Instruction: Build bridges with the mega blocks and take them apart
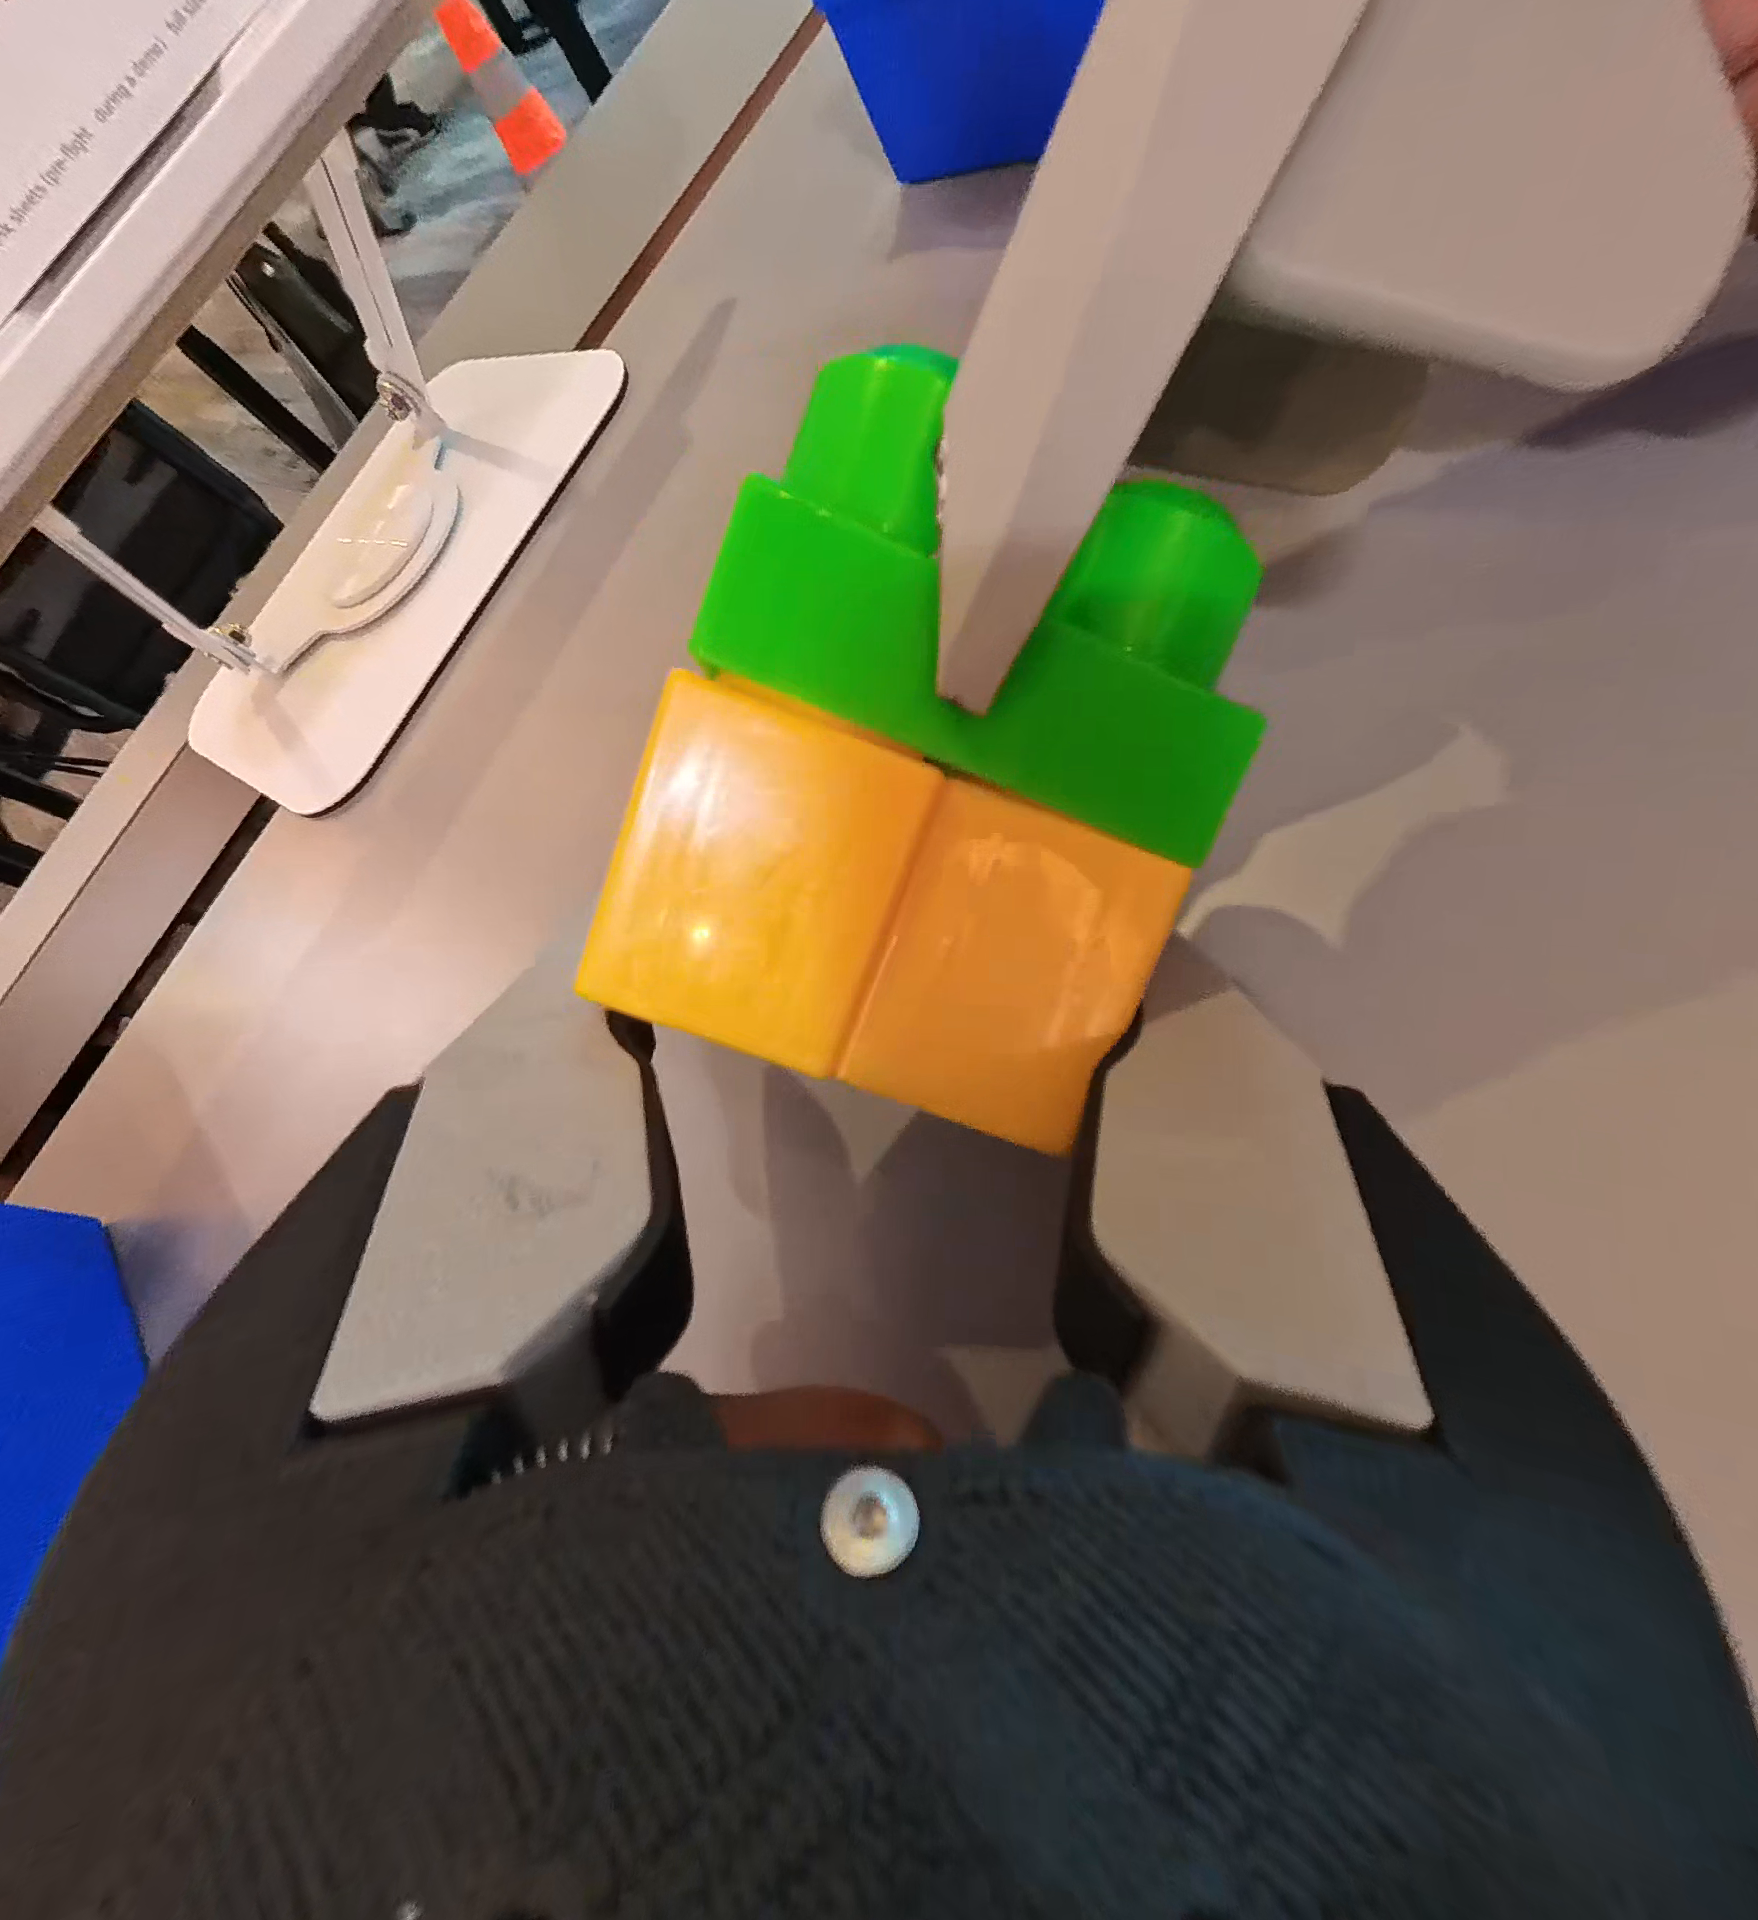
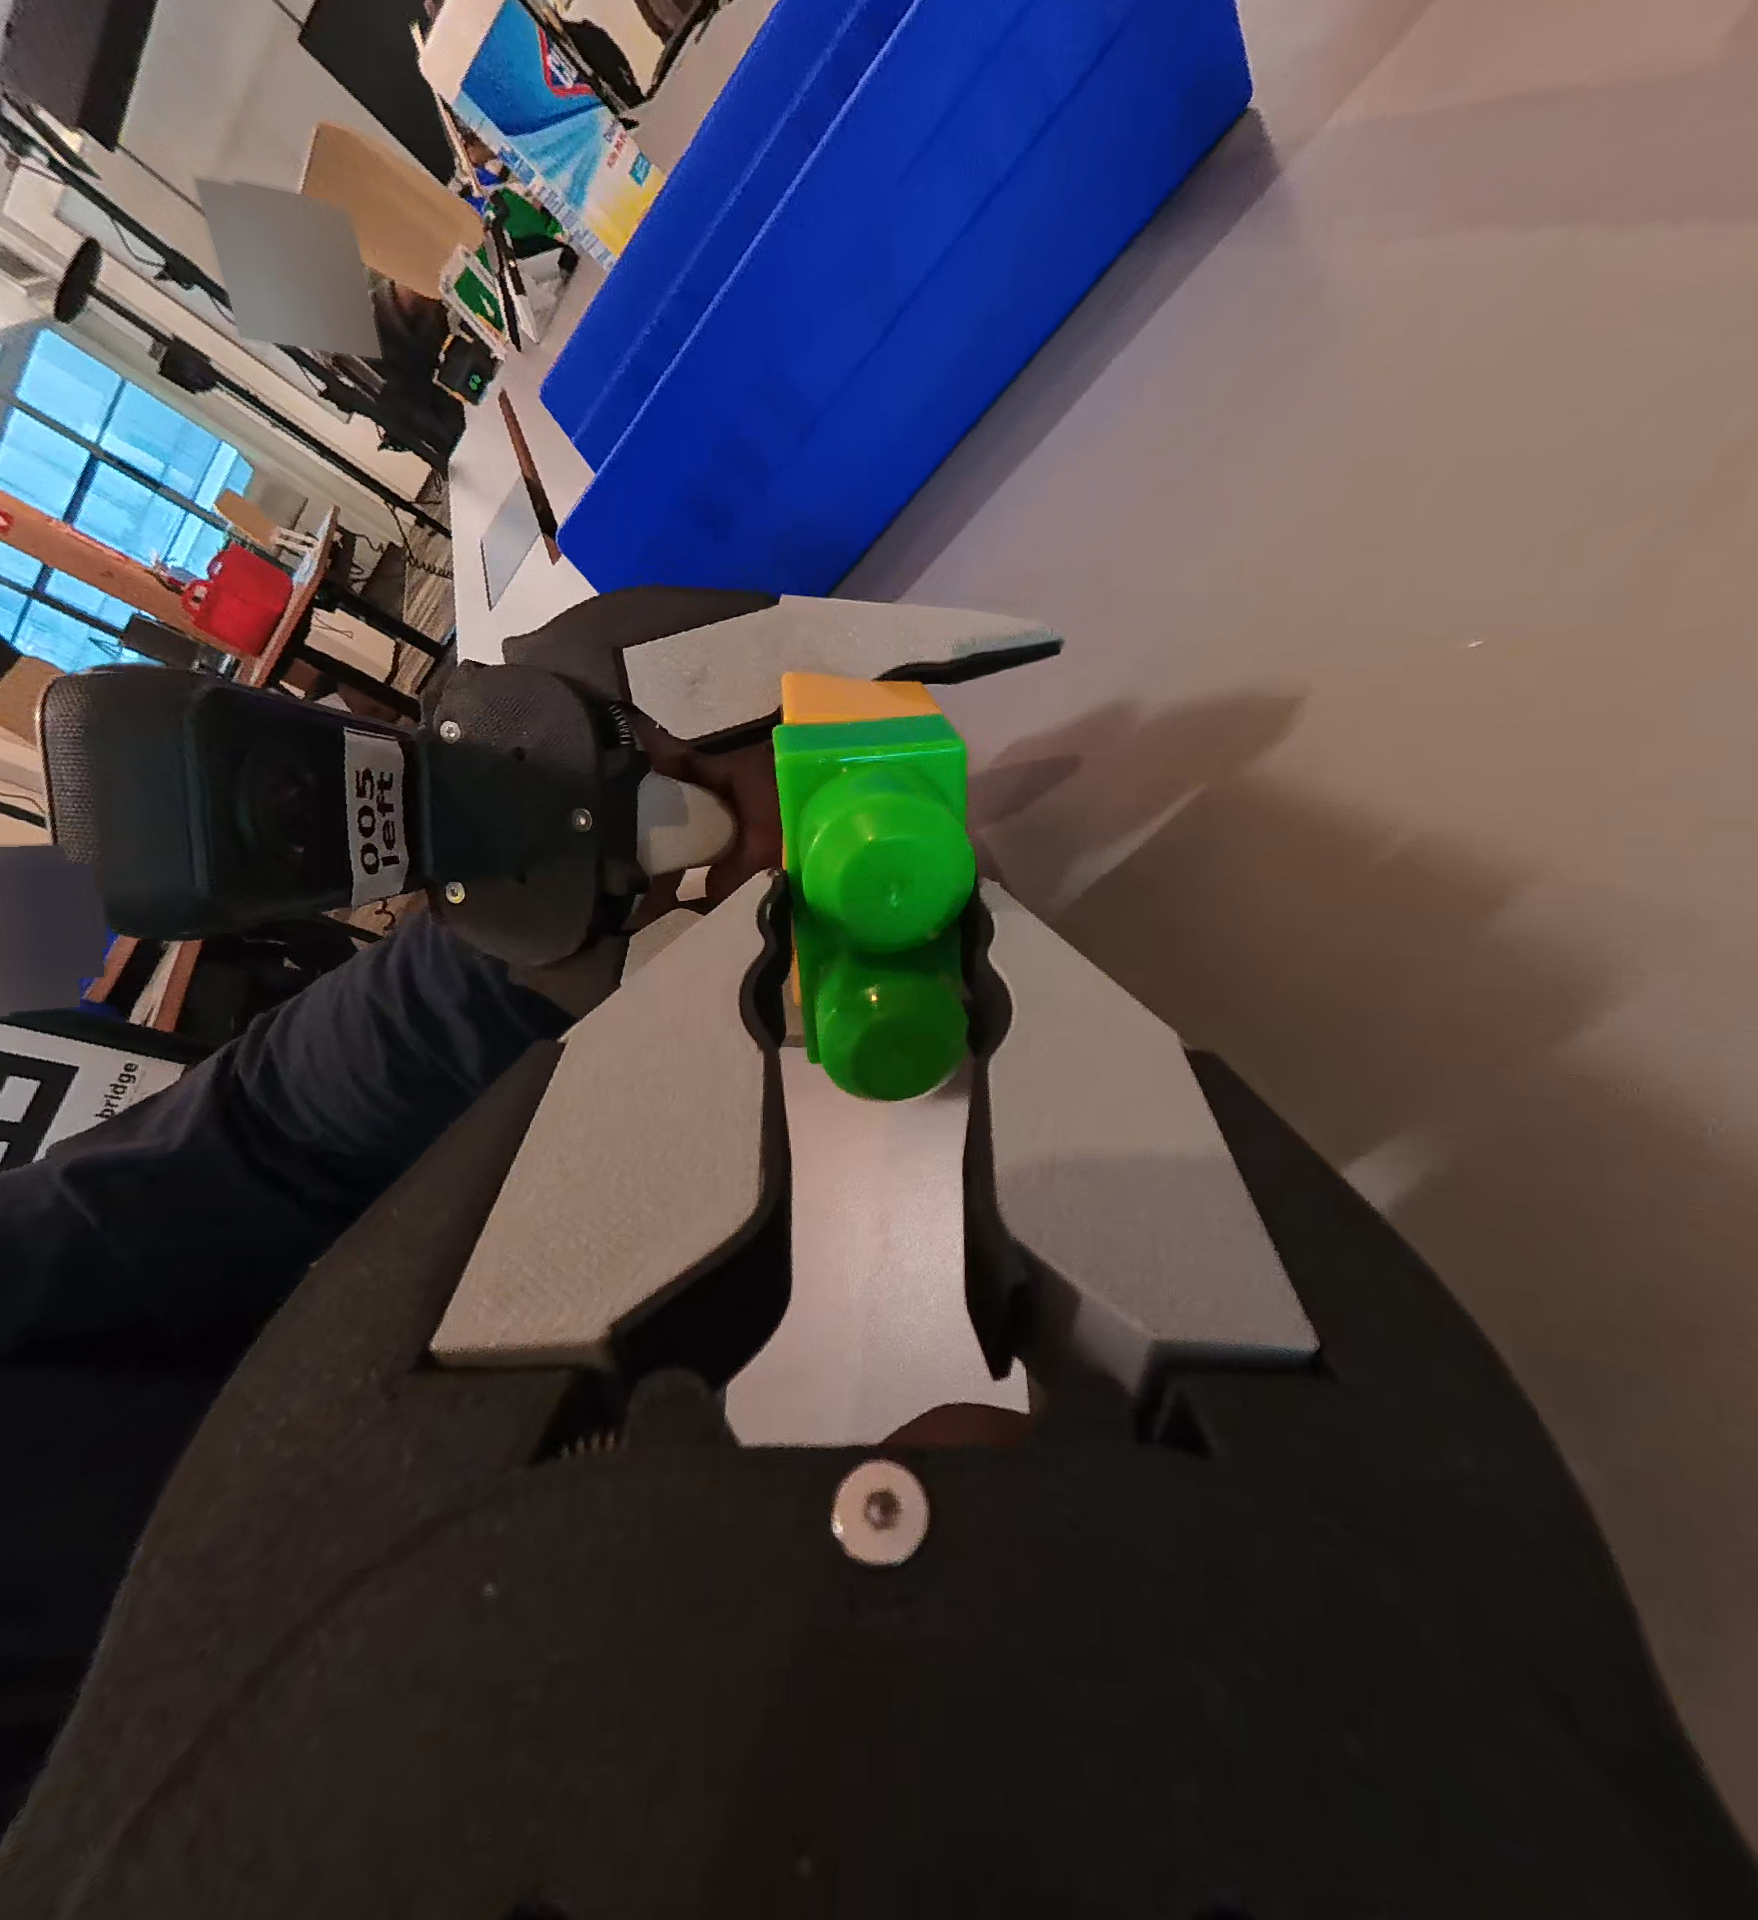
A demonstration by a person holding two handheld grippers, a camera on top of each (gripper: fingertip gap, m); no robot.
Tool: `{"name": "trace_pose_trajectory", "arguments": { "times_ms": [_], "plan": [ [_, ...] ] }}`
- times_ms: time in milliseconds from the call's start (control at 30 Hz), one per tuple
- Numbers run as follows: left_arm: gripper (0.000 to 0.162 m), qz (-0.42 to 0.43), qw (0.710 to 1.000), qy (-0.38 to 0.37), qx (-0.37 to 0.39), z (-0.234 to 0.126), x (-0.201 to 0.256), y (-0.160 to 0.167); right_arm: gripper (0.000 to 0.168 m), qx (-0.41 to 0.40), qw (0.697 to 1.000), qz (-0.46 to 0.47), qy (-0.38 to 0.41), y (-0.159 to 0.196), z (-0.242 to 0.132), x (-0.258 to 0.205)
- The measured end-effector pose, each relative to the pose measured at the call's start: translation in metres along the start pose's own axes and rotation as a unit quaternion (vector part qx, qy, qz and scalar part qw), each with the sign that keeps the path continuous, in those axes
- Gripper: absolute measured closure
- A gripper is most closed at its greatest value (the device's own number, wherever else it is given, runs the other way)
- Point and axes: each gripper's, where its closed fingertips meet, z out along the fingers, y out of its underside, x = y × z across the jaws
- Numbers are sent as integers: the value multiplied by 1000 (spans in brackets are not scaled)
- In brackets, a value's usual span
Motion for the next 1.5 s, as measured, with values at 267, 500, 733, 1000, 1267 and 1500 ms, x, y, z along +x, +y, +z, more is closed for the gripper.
{"name": "trace_pose_trajectory", "arguments": {
  "times_ms": [267,500,733,1000,1267,1500],
  "plan": [
    [74,7,1000,-6,-18,3,0,4,139,-25,1000,-9,8,5,5,0],
    [65,-2,1000,-11,-14,3,-1,1,138,-24,1000,2,-11,8,8,0],
    [70,47,999,-10,-2,-3,-1,2,138,-26,999,17,-17,12,5,9],
    [71,76,997,-24,13,-7,-3,-5,138,-50,999,-3,-5,12,3,4],
    [75,39,998,-28,45,-12,-6,-18,138,-5,1000,-9,6,-2,-8,-2],
    [62,-59,997,15,56,-15,-11,-15,138,33,994,-80,71,-38,-97,-27]
  ]
}}
